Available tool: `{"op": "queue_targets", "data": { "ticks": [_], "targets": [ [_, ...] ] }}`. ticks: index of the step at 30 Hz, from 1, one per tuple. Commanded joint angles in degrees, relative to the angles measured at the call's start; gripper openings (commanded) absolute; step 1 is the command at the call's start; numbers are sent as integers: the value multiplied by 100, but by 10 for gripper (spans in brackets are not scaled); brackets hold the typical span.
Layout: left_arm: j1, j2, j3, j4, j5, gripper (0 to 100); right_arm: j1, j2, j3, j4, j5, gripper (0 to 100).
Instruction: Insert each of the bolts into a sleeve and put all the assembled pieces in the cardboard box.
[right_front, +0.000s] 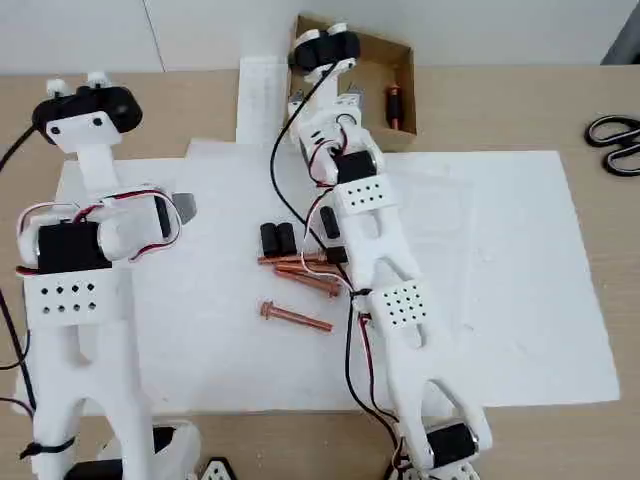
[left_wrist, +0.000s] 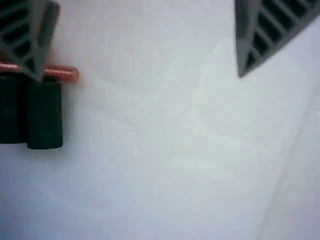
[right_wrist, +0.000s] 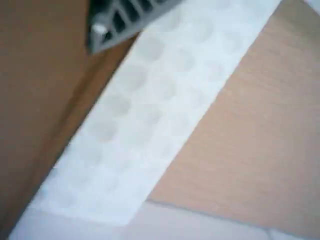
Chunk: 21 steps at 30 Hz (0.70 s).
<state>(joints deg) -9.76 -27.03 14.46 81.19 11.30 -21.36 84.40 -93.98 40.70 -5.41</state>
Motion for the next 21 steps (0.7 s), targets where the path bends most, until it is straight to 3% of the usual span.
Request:
{"op": "queue_targets", "data": {
  "ticks": [1,21],
  "targets": [
    [18,-141,-31,-26,-62,239,-180,-57,-114,-110,-44,332],
    [18,-132,-31,-26,-62,239,-462,-40,-114,-101,-211,330]
  ]
}}
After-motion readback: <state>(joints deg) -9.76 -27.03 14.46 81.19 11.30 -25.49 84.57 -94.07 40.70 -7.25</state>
